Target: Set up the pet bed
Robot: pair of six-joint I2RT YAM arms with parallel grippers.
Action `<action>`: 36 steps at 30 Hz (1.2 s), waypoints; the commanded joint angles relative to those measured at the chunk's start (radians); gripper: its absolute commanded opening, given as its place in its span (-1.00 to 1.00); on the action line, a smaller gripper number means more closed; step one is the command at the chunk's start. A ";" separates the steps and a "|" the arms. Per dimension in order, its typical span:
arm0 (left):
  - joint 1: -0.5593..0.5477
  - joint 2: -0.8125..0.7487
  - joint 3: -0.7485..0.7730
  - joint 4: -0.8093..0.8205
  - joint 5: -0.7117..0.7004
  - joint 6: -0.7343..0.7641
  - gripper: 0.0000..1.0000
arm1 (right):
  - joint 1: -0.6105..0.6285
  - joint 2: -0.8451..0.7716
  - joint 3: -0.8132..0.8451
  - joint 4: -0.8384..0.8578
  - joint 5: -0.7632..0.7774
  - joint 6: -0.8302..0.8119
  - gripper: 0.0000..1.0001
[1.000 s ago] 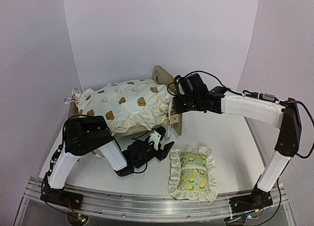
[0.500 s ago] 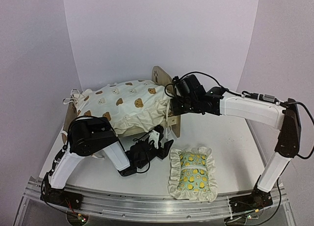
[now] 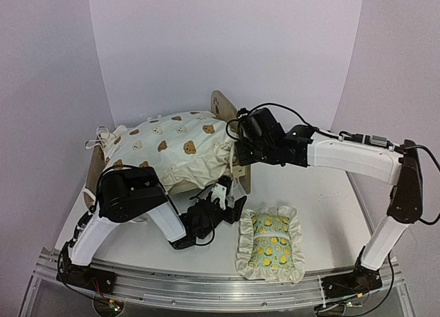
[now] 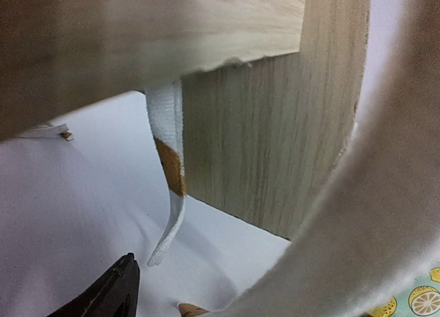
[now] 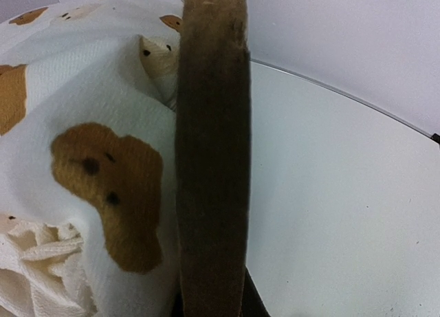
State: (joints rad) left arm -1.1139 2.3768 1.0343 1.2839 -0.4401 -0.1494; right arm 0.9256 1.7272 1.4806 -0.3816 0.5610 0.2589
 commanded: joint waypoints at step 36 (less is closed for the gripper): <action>-0.043 0.009 0.070 -0.045 -0.253 0.159 -1.00 | 0.099 -0.192 -0.051 0.105 -0.029 0.002 -1.00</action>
State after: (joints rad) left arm -1.1881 2.4248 1.1453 1.2063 -0.6718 0.0590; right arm 0.9702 1.6451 1.3884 -0.3904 0.5826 0.2996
